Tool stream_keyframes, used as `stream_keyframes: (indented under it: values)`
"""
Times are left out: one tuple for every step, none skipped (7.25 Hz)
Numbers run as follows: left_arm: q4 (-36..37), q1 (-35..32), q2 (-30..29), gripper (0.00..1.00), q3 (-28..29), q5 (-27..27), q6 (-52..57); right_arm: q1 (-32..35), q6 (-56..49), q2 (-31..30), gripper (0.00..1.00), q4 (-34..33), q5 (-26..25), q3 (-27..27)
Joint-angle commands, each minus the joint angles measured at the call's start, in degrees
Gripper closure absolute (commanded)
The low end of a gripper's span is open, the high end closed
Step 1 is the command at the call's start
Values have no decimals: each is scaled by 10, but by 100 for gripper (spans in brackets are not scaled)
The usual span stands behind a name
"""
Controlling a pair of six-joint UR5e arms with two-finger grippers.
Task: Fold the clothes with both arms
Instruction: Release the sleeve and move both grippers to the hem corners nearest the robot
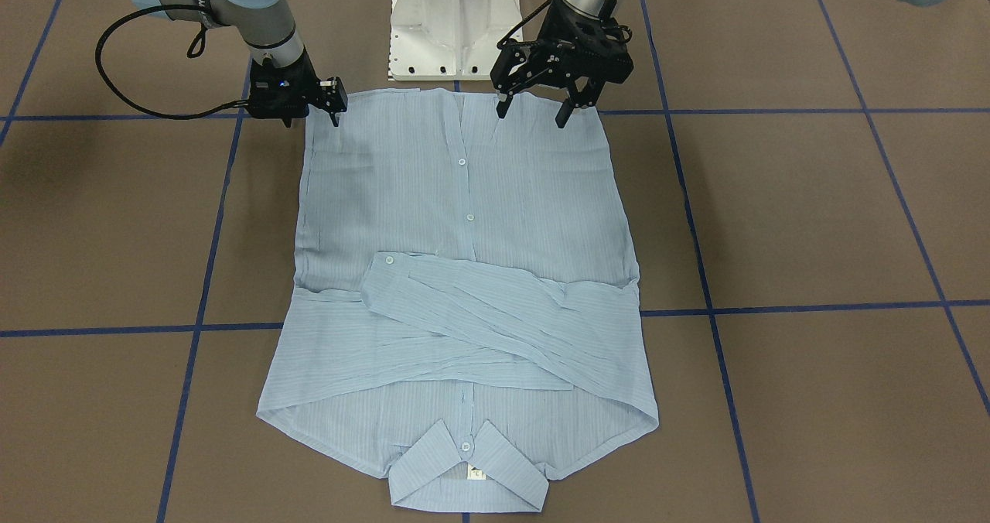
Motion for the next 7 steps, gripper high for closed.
stream_keyframes:
  values:
    - [0, 0, -2, 1, -1, -2, 0, -13, 1, -1, 24, -5, 1, -1]
    - [0, 0, -1, 1, -1, -2, 0, -16, 1, -1, 32, -5, 1, -1]
    - [0, 0, -1, 1, -1, -2, 0, -18, 1, -2, 41, -5, 7, -1]
    - [0, -1, -1, 1, -1, -2, 0, -17, 3, -2, 47, -6, 11, 1]
    - [0, 0, -1, 1, -1, -2, 0, -17, 12, -2, 55, -6, 11, 2]
    - [0, -1, 0, 1, -1, -2, 0, -17, 12, -2, 74, -7, 11, 4]
    - [0, -1, 0, 1, -1, -2, 0, -17, 12, -2, 86, -8, 11, 4]
